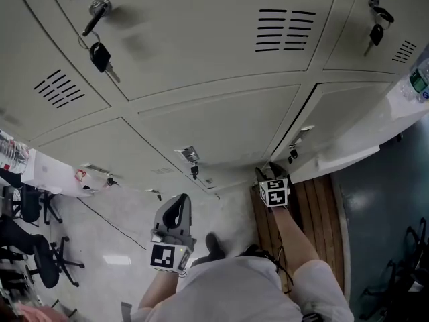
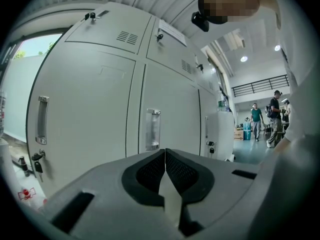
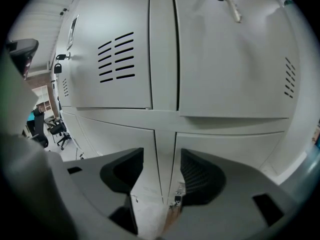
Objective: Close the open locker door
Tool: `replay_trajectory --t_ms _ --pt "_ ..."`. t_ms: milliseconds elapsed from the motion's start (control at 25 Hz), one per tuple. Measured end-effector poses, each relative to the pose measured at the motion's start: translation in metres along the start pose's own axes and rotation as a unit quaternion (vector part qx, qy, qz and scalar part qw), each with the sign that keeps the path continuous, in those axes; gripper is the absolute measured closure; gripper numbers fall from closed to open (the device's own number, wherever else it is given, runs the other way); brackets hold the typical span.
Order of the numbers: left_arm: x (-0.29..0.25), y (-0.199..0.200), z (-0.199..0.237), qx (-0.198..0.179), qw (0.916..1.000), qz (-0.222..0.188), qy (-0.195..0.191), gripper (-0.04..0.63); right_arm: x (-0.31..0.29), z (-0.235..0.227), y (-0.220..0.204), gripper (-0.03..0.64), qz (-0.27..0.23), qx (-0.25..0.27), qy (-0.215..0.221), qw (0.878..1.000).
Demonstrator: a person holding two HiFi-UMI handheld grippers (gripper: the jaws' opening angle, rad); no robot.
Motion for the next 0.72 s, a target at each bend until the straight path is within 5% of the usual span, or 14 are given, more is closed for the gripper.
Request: replay_trajectory --t_ms 720 --pt "-0.004 0.003 -0.002 0.004 0.9999 -0.005 -0.010 0.584 0.012 -0.001 0.005 0.396 -0.002 -0.010 -0.001 1.000"
Point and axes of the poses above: the fingertips, and each gripper's own axes: x backward along the fingers, z to its left, y out of its top, the point moved 8 cm from there along x, backward along the fingers, and after that the axes turned 5 degrees about -z, right-handed, at the moved point
